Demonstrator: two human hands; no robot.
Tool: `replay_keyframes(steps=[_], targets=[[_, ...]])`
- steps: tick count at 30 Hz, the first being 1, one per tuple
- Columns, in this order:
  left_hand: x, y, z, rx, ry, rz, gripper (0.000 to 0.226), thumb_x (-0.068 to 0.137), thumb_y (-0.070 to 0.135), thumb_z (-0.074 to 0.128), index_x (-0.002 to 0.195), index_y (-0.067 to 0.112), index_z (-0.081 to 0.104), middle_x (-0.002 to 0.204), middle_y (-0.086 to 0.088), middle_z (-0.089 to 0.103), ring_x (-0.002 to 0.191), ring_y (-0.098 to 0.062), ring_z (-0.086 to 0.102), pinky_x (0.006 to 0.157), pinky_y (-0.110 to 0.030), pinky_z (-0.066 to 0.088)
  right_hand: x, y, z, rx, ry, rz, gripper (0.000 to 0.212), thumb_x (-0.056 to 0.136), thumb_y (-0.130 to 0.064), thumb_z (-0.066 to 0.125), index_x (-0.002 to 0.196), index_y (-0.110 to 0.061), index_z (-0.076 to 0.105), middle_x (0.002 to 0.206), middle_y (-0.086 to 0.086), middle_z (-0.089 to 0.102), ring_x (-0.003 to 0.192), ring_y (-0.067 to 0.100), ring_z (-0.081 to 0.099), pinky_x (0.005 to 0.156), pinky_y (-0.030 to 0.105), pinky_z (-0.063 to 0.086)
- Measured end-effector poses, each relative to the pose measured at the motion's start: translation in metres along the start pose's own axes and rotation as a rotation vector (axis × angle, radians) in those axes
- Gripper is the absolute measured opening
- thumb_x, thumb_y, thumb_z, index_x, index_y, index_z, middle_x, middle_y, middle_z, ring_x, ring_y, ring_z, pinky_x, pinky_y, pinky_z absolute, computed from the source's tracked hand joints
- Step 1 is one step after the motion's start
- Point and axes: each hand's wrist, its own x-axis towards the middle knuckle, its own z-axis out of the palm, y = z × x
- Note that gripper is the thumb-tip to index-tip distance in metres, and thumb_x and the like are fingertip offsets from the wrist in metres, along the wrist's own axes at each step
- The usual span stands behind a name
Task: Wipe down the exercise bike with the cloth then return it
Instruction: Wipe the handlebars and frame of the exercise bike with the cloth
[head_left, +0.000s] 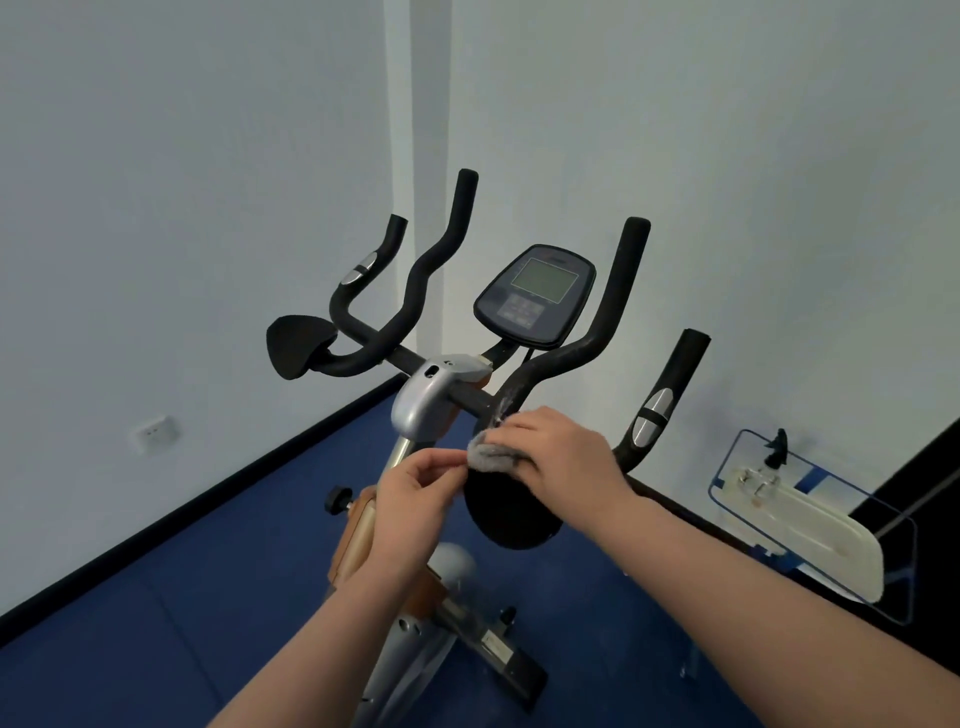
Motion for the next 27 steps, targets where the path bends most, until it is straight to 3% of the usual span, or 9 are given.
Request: replay_keyframes(steps=[3, 6, 10, 14, 17, 19, 24, 27], targets=[[0.001, 0.002, -0.002, 0.059, -0.031, 0.026, 0.013, 0.084, 0.003, 0.066, 0.092, 0.009, 0.073, 0.078, -0.002, 0.073, 0.065, 0.002, 0.063, 0.060, -0.010, 0.048, -0.013, 0.029, -0.016, 0.064, -0.069, 0.169, 0.021, 0.085, -0.025, 0.063, 0.102, -0.035, 0.070, 0.096, -0.011, 0.070, 0.094, 0.014, 0.061, 0.077, 0.029, 0.049], [0.002, 0.004, 0.001, 0.089, -0.044, 0.059, 0.011, 0.084, 0.007, 0.067, 0.093, 0.009, 0.074, 0.075, 0.001, 0.071, 0.061, 0.004, 0.060, 0.059, -0.011, 0.046, -0.003, 0.038, -0.030, 0.006, -0.101, 0.207, 0.011, 0.082, -0.040, 0.064, 0.091, -0.036, 0.068, 0.080, -0.009, 0.069, 0.082, 0.015, 0.062, 0.068, 0.034, 0.050], [0.002, 0.008, 0.008, 0.030, -0.029, 0.040, 0.016, 0.090, 0.018, 0.062, 0.089, 0.008, 0.074, 0.066, 0.009, 0.069, 0.058, 0.004, 0.057, 0.055, -0.010, 0.044, 0.011, 0.008, -0.011, 0.094, -0.016, 0.186, 0.025, 0.078, -0.043, 0.068, 0.103, -0.040, 0.067, 0.100, -0.015, 0.065, 0.097, 0.010, 0.052, 0.071, 0.031, 0.045], [0.005, 0.006, 0.005, -0.023, -0.028, -0.094, 0.032, 0.096, 0.029, 0.049, 0.090, 0.011, 0.075, 0.086, -0.003, 0.075, 0.078, -0.013, 0.066, 0.070, -0.028, 0.049, -0.022, 0.018, -0.002, 0.042, -0.064, 0.137, 0.025, 0.083, -0.034, 0.066, 0.108, -0.037, 0.067, 0.113, -0.019, 0.055, 0.102, 0.011, 0.043, 0.071, 0.031, 0.044], [0.006, 0.001, 0.001, -0.002, -0.022, -0.104, 0.035, 0.096, 0.031, 0.047, 0.086, 0.016, 0.077, 0.085, -0.001, 0.076, 0.073, -0.009, 0.067, 0.073, -0.031, 0.049, -0.025, 0.026, -0.018, 0.053, -0.150, 0.164, 0.019, 0.081, -0.042, 0.066, 0.099, -0.036, 0.069, 0.107, -0.018, 0.052, 0.099, 0.009, 0.049, 0.073, 0.028, 0.044], [0.005, 0.000, 0.000, 0.004, -0.027, -0.098, 0.036, 0.096, 0.031, 0.047, 0.084, 0.018, 0.078, 0.083, 0.001, 0.076, 0.069, -0.005, 0.066, 0.073, -0.031, 0.048, -0.013, 0.018, -0.020, 0.044, -0.103, 0.200, 0.018, 0.081, -0.045, 0.066, 0.095, -0.034, 0.069, 0.101, -0.017, 0.053, 0.095, 0.008, 0.052, 0.070, 0.028, 0.043], [0.001, 0.005, 0.001, -0.001, -0.024, -0.104, 0.032, 0.096, 0.027, 0.048, 0.087, 0.012, 0.076, 0.081, 0.000, 0.075, 0.068, -0.003, 0.064, 0.071, -0.029, 0.049, -0.016, -0.023, 0.009, -0.091, 0.038, 0.163, 0.019, 0.085, -0.024, 0.061, 0.104, -0.024, 0.064, 0.102, -0.005, 0.058, 0.097, 0.016, 0.053, 0.070, 0.028, 0.042], [-0.001, 0.007, 0.002, -0.018, -0.052, -0.072, 0.020, 0.092, 0.017, 0.056, 0.090, 0.007, 0.073, 0.075, 0.002, 0.071, 0.068, -0.002, 0.062, 0.064, -0.020, 0.048, -0.033, -0.020, 0.010, -0.064, -0.089, 0.042, 0.022, 0.083, -0.019, 0.061, 0.103, -0.021, 0.069, 0.103, -0.005, 0.060, 0.096, 0.017, 0.052, 0.078, 0.029, 0.043]])
